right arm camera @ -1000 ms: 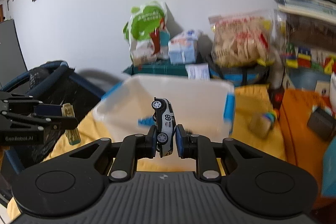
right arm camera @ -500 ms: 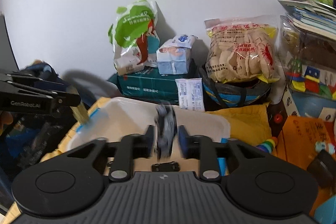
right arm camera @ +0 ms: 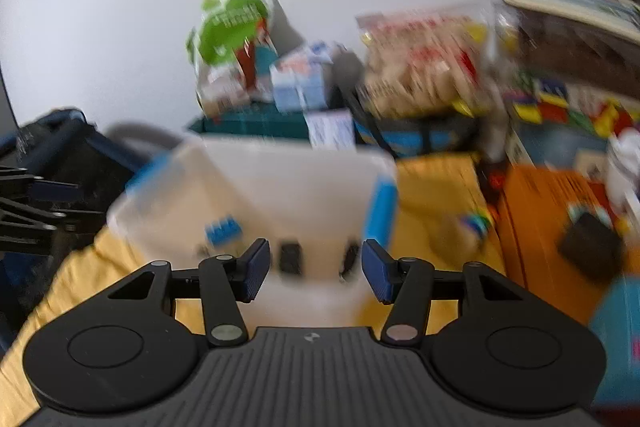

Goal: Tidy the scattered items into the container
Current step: 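Return both tools to the toys and grasp the green block with the right tool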

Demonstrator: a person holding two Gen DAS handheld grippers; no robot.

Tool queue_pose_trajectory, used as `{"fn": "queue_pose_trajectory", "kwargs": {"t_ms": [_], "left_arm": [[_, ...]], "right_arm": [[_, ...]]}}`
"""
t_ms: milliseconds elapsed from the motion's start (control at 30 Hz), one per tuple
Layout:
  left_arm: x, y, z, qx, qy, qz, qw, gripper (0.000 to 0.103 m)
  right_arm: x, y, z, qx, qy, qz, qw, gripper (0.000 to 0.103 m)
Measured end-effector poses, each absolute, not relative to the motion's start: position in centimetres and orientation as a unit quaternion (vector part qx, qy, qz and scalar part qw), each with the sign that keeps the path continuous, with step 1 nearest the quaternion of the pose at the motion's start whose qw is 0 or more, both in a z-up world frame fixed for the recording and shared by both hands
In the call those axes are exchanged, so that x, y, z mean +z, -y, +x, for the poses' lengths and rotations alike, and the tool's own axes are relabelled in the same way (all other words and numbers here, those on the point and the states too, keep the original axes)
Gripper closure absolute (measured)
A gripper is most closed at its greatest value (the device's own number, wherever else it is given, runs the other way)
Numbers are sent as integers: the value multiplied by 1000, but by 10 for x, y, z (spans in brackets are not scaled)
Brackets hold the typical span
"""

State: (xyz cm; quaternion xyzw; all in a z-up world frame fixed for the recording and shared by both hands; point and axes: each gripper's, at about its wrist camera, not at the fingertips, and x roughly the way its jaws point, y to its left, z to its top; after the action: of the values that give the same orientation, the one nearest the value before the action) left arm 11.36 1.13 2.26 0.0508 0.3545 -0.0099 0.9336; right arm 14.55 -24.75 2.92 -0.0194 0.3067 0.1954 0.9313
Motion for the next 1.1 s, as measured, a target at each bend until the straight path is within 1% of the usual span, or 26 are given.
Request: {"fn": "queue_pose_trajectory", "kwargs": {"t_ms": [167, 333, 500, 600, 667, 733, 900, 1000, 1033, 1067, 1100], "left_arm": [[-29, -3, 78, -14, -407, 36, 913, 37], [-62, 17, 61, -30, -429, 53, 901, 37], [-82, 34, 60, -29, -439, 56, 896, 38], [-88, 38, 65, -27, -445, 39, 894, 40], [-93, 41, 68, -25, -451, 38, 891, 46], [-99, 44, 70, -26, -459, 32, 887, 49], [-107, 43, 74, -16, -467, 19, 884, 50], [-108, 43, 75, -16, -462, 23, 887, 51], [-108, 43, 76, -16, -460, 25, 888, 55], [-108, 43, 77, -17, -458, 26, 888, 64], [-108, 43, 78, -17, -458, 25, 888, 65]], "right_arm": [[-20, 258, 119, 165, -351, -35, 921, 48], [-52, 269, 113, 146, -386, -32, 910, 48], [-65, 275, 114, 137, -398, -29, 907, 48], [-67, 272, 114, 135, -392, -35, 909, 48], [-68, 270, 116, 135, -388, -39, 911, 48], [-70, 268, 119, 136, -388, -40, 910, 48], [-78, 260, 130, 139, -392, -43, 908, 48], [-81, 259, 136, 136, -397, -36, 907, 52], [-81, 259, 138, 135, -399, -35, 906, 61], [-82, 258, 140, 134, -401, -35, 905, 67], [-83, 258, 141, 133, -404, -35, 904, 72]]}}
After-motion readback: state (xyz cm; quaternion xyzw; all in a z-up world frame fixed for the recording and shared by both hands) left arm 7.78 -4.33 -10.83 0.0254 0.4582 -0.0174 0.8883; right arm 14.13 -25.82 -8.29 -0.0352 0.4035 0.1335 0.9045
